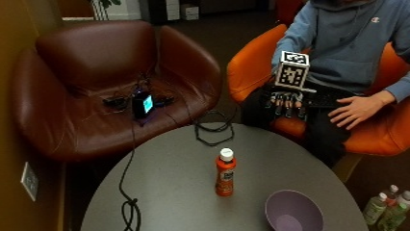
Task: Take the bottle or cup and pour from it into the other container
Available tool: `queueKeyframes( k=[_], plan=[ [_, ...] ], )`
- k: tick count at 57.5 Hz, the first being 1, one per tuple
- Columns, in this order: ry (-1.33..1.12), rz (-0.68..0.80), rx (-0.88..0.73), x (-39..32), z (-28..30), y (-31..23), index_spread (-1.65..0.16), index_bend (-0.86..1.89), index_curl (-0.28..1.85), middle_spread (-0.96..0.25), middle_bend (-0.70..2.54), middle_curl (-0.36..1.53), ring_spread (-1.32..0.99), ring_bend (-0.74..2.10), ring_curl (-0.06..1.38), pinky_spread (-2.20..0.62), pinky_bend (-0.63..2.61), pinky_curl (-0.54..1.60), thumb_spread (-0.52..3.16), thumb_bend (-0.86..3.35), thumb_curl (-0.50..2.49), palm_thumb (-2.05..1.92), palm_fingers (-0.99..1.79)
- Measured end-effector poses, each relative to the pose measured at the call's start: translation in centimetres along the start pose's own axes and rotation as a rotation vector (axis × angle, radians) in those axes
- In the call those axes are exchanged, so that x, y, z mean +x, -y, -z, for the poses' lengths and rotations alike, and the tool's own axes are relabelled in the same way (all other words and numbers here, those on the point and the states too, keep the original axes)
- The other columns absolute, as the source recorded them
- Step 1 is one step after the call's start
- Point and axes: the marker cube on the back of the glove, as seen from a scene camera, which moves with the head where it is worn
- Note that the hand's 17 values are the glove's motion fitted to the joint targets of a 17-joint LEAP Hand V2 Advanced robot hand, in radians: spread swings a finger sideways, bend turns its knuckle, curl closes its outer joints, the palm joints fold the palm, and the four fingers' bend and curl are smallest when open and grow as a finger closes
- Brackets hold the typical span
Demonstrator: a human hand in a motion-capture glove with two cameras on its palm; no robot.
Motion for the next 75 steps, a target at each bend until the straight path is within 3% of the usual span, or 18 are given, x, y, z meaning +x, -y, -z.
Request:
queueKeyframes(
  k=[40, 75],
  plan=[
    [0.014, -0.070, -0.028, 2.0, 0.5, 5.2, -0.44, 0.15, 0.23, -0.11, 0.18, 0.27, -0.06, 0.33, 0.27, 0.24, 0.42, 0.34, 1.02, -0.03, 0.38, 0.54, -0.01],
    [0.012, -0.197, -0.042, 11.5, 1.4, 3.6, -0.44, 0.15, 0.24, -0.11, 0.18, 0.29, -0.06, 0.34, 0.28, 0.24, 0.42, 0.35, 1.02, -0.03, 0.38, 0.54, 0.00]
  ],
)
